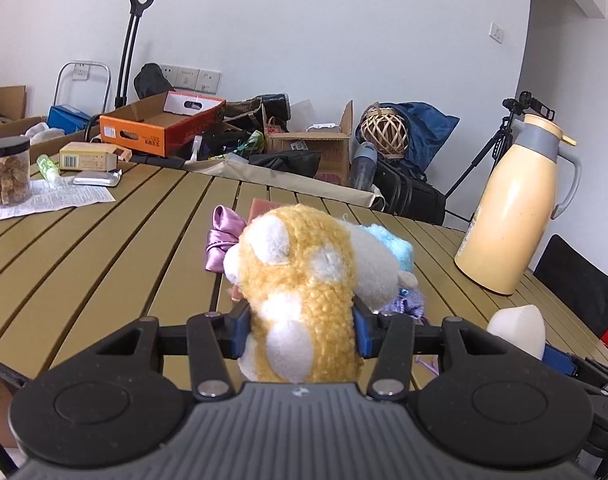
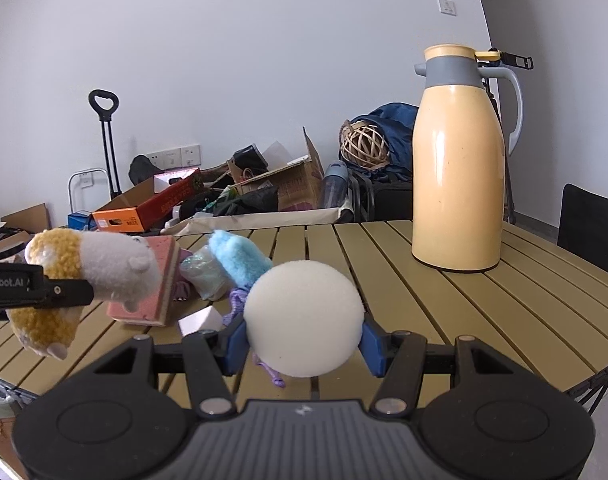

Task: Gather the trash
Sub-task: 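Carry the foam ball and yellow plush down over the black trash bin, then open the right tool to drop the foam ball into the bin, then lower the yellow plush into the bin and open the left tool, then raise both tools back up to the items on the table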

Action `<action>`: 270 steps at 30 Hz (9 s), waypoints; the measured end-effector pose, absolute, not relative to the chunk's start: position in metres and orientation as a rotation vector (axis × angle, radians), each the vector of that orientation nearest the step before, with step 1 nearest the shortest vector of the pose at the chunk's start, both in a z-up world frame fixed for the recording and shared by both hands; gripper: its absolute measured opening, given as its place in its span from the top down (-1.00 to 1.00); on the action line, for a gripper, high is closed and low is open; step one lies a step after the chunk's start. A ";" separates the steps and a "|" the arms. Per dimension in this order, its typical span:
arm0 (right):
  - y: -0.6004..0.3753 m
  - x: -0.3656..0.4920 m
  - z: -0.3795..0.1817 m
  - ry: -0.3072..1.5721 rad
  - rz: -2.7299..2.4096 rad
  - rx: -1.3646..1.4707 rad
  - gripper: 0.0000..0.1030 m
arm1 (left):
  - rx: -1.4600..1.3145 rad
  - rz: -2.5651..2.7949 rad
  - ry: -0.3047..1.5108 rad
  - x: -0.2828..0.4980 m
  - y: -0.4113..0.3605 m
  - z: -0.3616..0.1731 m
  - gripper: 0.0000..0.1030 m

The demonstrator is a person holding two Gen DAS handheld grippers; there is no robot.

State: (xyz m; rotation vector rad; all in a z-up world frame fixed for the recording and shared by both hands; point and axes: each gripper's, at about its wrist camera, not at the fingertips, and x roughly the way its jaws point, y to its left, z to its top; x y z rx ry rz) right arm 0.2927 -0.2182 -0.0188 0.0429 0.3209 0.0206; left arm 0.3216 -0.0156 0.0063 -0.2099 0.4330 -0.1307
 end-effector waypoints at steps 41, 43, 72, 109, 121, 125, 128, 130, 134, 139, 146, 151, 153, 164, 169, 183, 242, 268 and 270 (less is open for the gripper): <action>-0.179 0.163 -0.076 0.526 0.136 -0.002 -0.08 | -0.151 -0.106 0.614 0.169 0.011 -0.045 0.05; -0.178 0.162 -0.084 0.555 0.134 -0.012 -0.08 | -0.154 -0.097 0.640 0.169 0.014 -0.053 0.05; -0.158 0.180 -0.187 1.020 0.149 -0.036 -0.08 | -0.154 0.103 0.993 0.185 0.070 -0.166 0.05; -0.088 0.265 -0.202 1.042 0.200 -0.018 -0.08 | -0.213 0.204 1.017 0.201 0.101 -0.175 0.05; -0.089 0.285 -0.221 1.093 0.127 0.009 -0.09 | -0.224 0.224 1.027 0.201 0.107 -0.178 0.05; -0.087 0.287 -0.223 1.112 0.130 0.015 -0.17 | -0.227 0.228 1.025 0.201 0.107 -0.178 0.05; -0.086 0.286 -0.223 1.115 0.154 0.018 -0.80 | -0.229 0.231 1.024 0.200 0.108 -0.178 0.05; -0.085 0.285 -0.221 1.106 0.161 0.015 -0.97 | -0.229 0.232 1.022 0.199 0.108 -0.178 0.05; -0.085 0.285 -0.221 1.117 0.178 0.012 -1.00 | -0.229 0.233 1.021 0.200 0.108 -0.178 0.05; -0.085 0.284 -0.219 1.119 0.185 0.013 -1.00 | -0.229 0.232 1.021 0.200 0.108 -0.178 0.05; -0.087 0.283 -0.217 1.114 0.181 0.018 -1.00 | -0.230 0.232 1.019 0.199 0.108 -0.177 0.05; -0.087 0.280 -0.213 1.097 0.181 0.015 -1.00 | -0.231 0.227 1.012 0.198 0.108 -0.175 0.05; -0.089 0.278 -0.210 1.090 0.183 0.015 -1.00 | -0.231 0.223 1.009 0.198 0.107 -0.174 0.05; -0.108 0.269 -0.194 1.052 0.172 0.041 -1.00 | -0.208 0.183 0.973 0.198 0.089 -0.164 0.05; -0.123 0.264 -0.186 1.031 0.148 0.061 -1.00 | -0.194 0.162 0.963 0.198 0.079 -0.161 0.05; -0.171 0.247 -0.170 0.980 0.069 0.122 -1.00 | -0.144 0.088 0.931 0.205 0.041 -0.151 0.05; -0.275 0.256 -0.188 0.984 -0.225 0.283 -1.00 | -0.132 -0.037 1.206 0.320 -0.076 -0.209 0.05; -0.274 0.252 -0.187 0.981 -0.208 0.286 -1.00 | -0.119 -0.010 1.186 0.317 -0.071 -0.201 -0.98; -0.274 0.253 -0.186 0.980 -0.206 0.287 -1.00 | -0.116 -0.013 1.182 0.316 -0.072 -0.200 -0.98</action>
